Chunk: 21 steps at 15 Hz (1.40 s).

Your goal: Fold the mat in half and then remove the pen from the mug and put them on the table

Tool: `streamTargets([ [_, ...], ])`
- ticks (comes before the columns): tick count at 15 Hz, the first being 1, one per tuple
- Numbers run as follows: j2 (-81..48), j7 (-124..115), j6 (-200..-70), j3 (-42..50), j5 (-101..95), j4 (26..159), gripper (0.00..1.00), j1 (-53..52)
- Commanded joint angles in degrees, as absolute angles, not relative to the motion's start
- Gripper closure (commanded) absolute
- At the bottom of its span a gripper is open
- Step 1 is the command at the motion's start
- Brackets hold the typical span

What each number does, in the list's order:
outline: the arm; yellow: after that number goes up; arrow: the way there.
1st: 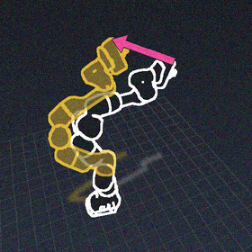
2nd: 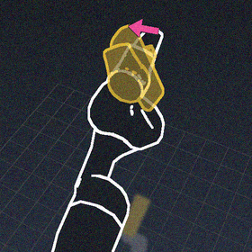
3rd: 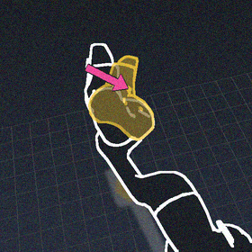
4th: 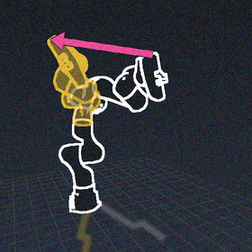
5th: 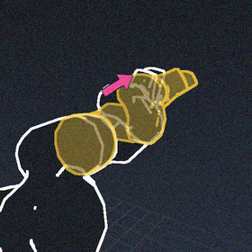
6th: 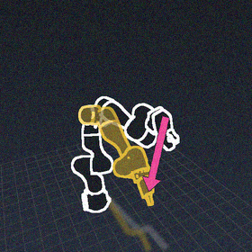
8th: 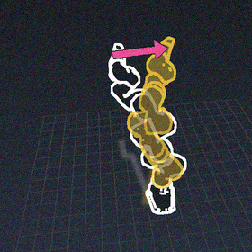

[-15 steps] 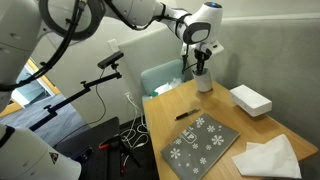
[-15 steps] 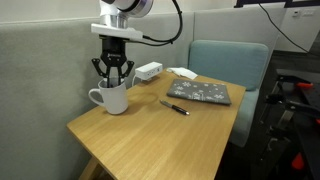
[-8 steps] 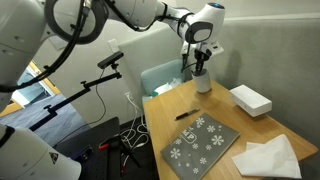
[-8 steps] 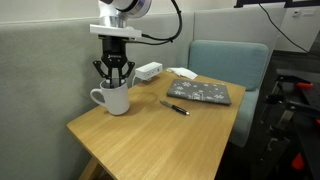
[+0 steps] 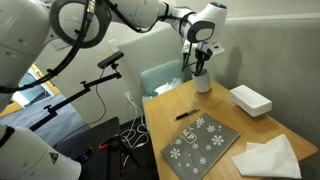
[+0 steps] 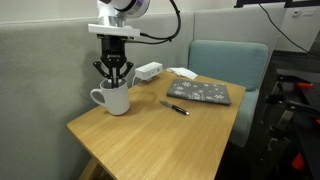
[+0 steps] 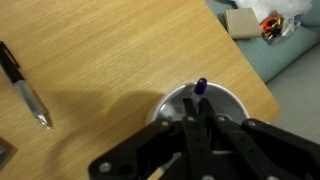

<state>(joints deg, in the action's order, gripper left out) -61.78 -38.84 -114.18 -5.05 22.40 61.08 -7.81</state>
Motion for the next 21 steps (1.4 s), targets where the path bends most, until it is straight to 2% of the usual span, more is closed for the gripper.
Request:
streamTargets([
  [1,-60.30,-40.51,-112.30,-5.69,22.78,60.24,0.97,-7.39],
  [11,-45.31,-41.57,-111.87,-5.49,22.80,72.11,0.97,-8.07],
  [21,-28.18,-42.39,-129.52,-4.23,18.77,97.83,0.97,-14.11],
])
